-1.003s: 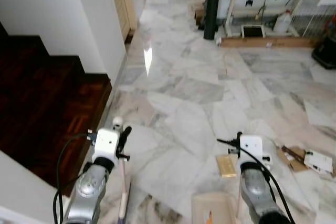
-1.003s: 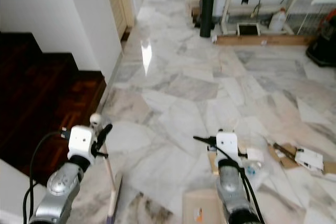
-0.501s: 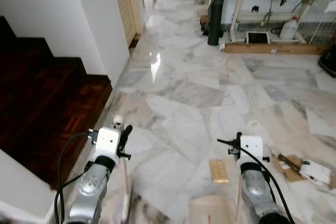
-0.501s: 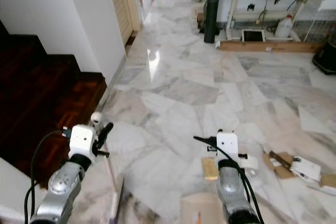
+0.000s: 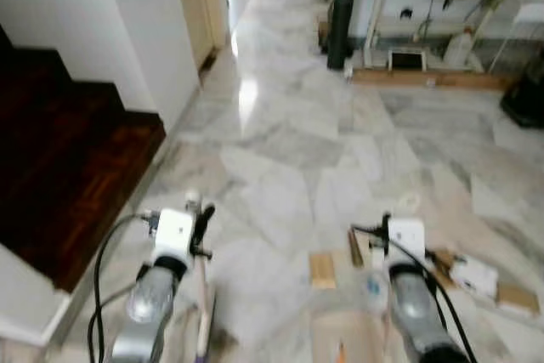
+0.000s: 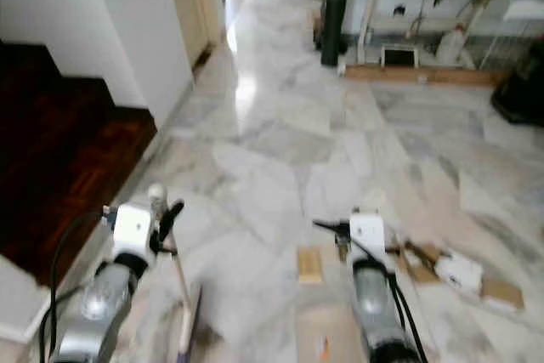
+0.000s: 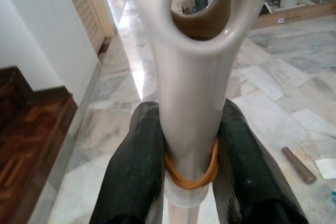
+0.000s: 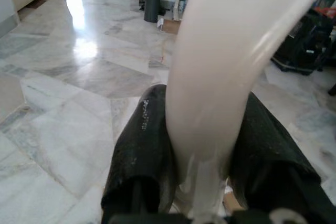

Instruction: Sweep floor

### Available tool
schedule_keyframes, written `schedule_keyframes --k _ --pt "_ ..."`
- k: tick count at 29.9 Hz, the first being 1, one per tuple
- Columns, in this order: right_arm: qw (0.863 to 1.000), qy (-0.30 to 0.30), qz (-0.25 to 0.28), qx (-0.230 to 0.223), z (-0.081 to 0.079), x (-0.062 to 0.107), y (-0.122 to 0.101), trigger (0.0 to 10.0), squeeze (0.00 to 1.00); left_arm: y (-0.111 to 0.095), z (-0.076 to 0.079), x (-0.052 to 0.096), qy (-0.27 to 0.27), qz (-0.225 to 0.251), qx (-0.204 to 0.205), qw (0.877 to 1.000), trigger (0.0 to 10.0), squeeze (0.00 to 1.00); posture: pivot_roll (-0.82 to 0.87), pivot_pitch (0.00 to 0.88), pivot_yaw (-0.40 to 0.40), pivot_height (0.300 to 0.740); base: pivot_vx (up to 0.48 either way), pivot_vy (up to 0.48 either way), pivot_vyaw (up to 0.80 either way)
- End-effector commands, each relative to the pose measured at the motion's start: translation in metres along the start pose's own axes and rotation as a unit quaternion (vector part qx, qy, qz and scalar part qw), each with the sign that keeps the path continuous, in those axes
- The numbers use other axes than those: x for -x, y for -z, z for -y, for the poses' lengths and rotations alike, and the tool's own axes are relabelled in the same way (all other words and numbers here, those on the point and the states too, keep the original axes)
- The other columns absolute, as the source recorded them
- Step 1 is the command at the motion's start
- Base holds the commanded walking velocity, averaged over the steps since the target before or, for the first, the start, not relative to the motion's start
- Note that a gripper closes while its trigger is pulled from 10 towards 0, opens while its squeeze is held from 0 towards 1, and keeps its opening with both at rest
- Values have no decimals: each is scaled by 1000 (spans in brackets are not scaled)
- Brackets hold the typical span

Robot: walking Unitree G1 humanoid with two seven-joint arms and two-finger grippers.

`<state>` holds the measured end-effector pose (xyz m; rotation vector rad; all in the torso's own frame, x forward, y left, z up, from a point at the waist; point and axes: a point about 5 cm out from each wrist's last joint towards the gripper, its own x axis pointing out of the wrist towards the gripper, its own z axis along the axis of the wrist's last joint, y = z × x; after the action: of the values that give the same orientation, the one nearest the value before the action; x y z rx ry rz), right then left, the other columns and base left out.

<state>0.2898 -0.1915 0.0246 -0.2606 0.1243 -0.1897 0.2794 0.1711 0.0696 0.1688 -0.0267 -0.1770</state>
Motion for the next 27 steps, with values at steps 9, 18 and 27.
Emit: schedule_keyframes --k 9,18,27 --pt "1000 0 -1 2 0 -1 0 10000 0 -8 -3 -3 0 18 -15 1000 10000 0 70 0 76 740 0 -307 0" --pt "1000 -3 -1 1 -2 0 -1 10000 0 -8 -2 -4 2 19 -14 1000 10000 0 69 0 75 740 0 -308 0" --pt "1000 -1 0 1 -2 -1 -1 10000 0 -9 -2 -4 2 20 -14 1000 10000 0 68 0 76 740 0 -308 0"
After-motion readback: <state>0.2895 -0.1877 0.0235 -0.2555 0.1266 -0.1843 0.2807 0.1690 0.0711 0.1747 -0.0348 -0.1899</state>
